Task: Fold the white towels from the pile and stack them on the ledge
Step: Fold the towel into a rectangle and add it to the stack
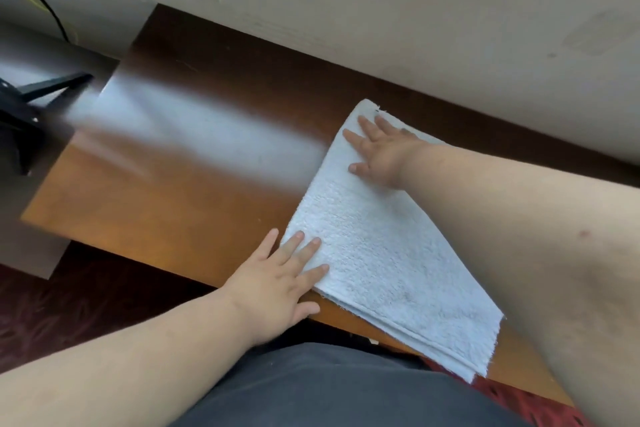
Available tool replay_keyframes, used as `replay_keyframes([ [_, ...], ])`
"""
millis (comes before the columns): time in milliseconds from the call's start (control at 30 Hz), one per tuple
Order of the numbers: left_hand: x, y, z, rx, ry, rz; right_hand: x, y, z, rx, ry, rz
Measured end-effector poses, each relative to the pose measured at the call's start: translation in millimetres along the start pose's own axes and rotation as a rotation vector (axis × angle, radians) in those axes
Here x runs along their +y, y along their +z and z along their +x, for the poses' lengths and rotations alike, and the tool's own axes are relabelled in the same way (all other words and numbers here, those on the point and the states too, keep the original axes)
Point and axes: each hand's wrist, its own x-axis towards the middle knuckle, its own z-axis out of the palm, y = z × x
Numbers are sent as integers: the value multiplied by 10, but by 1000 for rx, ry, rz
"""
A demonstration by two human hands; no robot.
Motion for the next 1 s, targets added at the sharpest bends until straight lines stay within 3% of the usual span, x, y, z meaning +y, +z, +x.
replay_keyframes([
  [200, -542, -443, 352, 52, -189, -1, 209, -21, 63, 13, 281, 171],
  [367, -1142, -857, 829, 1, -377, 46, 490, 85, -16, 85, 495, 441],
  [433, -1266, -946, 960, 98, -477, -66, 625, 178, -105, 306, 539, 615],
  [500, -1353, -953, 998, 202, -626, -353, 752, 284, -214, 528, 648, 866],
  [567, -1357, -909, 938, 139, -724, -555, 854, 354, -298, 495, 724, 1005],
  [633, -1364, -818, 886, 78, -697, -499, 905, 356, -327, 357, 719, 982],
  [733, -1418, -866, 919, 133, -635, -447, 943, 322, -347, 250, 654, 861],
  [900, -1585, -1230, 1335, 339, -572, -464, 1147, 518, -541, 348, 786, 916],
  [1000, -1595, -1486, 1702, 379, -525, -520, 1277, 755, -694, 341, 860, 932],
])
